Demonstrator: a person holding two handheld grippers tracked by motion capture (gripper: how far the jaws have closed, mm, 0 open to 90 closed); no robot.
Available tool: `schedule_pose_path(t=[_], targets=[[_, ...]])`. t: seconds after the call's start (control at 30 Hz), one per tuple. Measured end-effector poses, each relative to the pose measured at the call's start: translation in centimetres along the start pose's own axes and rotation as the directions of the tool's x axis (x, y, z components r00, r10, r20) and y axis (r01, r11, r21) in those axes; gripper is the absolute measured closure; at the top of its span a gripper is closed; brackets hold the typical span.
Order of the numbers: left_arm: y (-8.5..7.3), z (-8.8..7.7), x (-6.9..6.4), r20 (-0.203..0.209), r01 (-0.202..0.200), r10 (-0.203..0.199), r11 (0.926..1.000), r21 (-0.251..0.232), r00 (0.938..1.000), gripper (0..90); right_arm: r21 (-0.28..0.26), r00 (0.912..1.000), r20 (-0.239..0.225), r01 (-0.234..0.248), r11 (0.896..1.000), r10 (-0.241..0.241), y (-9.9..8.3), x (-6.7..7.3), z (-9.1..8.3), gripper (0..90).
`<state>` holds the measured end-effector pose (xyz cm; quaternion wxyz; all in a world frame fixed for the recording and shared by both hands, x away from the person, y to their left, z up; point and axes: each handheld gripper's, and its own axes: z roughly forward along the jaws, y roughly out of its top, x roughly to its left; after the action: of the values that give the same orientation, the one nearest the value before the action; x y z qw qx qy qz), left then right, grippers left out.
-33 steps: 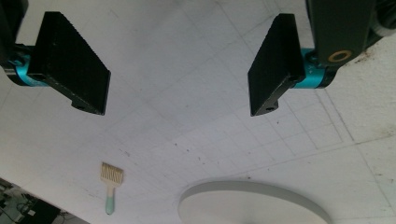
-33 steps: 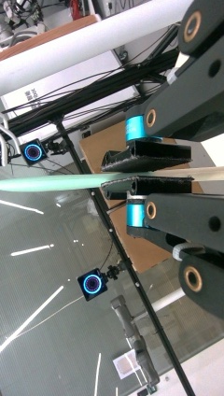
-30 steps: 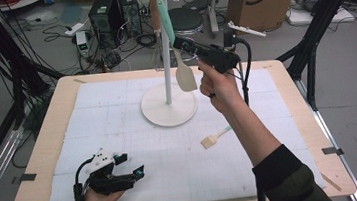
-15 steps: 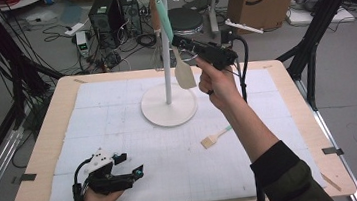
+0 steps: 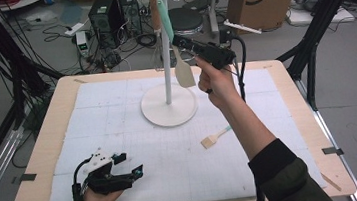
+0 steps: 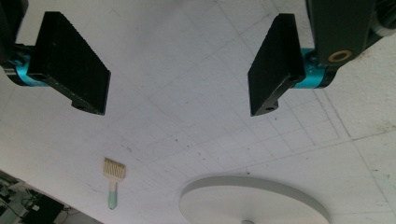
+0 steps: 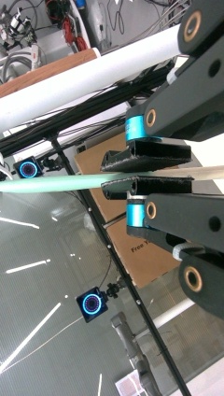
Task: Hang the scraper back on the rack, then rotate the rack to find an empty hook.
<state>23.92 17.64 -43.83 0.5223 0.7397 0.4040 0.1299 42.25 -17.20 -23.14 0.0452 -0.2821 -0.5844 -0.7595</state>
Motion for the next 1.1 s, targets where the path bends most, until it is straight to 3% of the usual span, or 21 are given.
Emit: schedule_pose_path(t=[0.33, 0.4, 0.43, 0.47, 0.53, 0.57, 0.87, 0.97, 1.0, 1.03, 1.1], targets=[[0.0, -0.1, 0.0, 0.001, 0.000, 0.000, 1.0000, 0.000, 1.0000, 21.7, 0.004, 0.9985, 0.040, 0.038, 0.999, -0.038, -0.2, -0.1, 0.3, 84.2], [0.1, -0.1, 0.0, 0.000, -0.002, 0.002, 1.0000, -0.001, 1.0000, 21.7, 0.008, 0.9985, 0.040, 0.038, 0.999, -0.038, -0.2, -0.2, 0.3, 75.9], [0.1, -0.2, 0.0, 0.002, -0.003, 0.003, 1.0000, -0.003, 1.0000, 21.7, 0.004, 0.9982, 0.047, 0.038, 0.999, -0.038, -0.2, -0.2, 0.3, 62.4], [0.1, -0.2, 0.0, 0.000, -0.001, 0.001, 1.0000, -0.003, 1.0000, 21.7, -0.004, 0.9980, 0.056, 0.032, 0.999, -0.032, -0.3, -0.3, 0.3, 56.2], [0.1, -0.3, 0.1, 0.000, -0.001, 0.001, 1.0000, -0.006, 1.0000, 21.7, -0.008, 0.9964, 0.076, 0.040, 0.999, -0.039, -0.3, -0.2, 0.2, 51.3], [0.1, -0.3, 0.1, 0.000, 0.002, -0.002, 1.0000, -0.007, 1.0000, 21.7, -0.013, 0.9943, 0.093, 0.053, 0.999, -0.052, -0.2, 0.0, 0.1, 50.1], [0.0, -0.7, 0.5, -0.011, 0.015, -0.015, 0.9998, -0.013, 0.9998, 21.7, -0.094, 0.9924, 0.104, 0.076, 0.993, -0.066, 0.7, 0.6, -1.2, 50.8], [0.0, -0.6, 0.4, -0.010, 0.014, -0.014, 0.9998, -0.016, 0.9999, 21.6, -0.137, 0.9945, 0.101, 0.044, 0.990, -0.030, 1.2, 0.4, -1.6, 44.6], [0.0, -0.6, 0.4, -0.007, 0.014, -0.014, 0.9998, -0.014, 0.9999, 21.7, -0.147, 0.9953, 0.096, 0.019, 0.989, -0.004, 1.4, 0.2, -1.6, 46.8], [0.1, -0.6, 0.4, -0.005, 0.011, -0.011, 0.9999, -0.012, 0.9999, 21.7, -0.154, 0.9943, 0.105, 0.004, 0.988, 0.012, 1.5, 0.1, -1.6, 56.9], [0.1, -0.5, 0.3, -0.004, 0.009, -0.009, 0.9999, -0.011, 1.0000, 21.7, -0.164, 0.9898, 0.142, 0.019, 0.986, 0.005, 1.7, 0.0, -1.6, 74.2]])
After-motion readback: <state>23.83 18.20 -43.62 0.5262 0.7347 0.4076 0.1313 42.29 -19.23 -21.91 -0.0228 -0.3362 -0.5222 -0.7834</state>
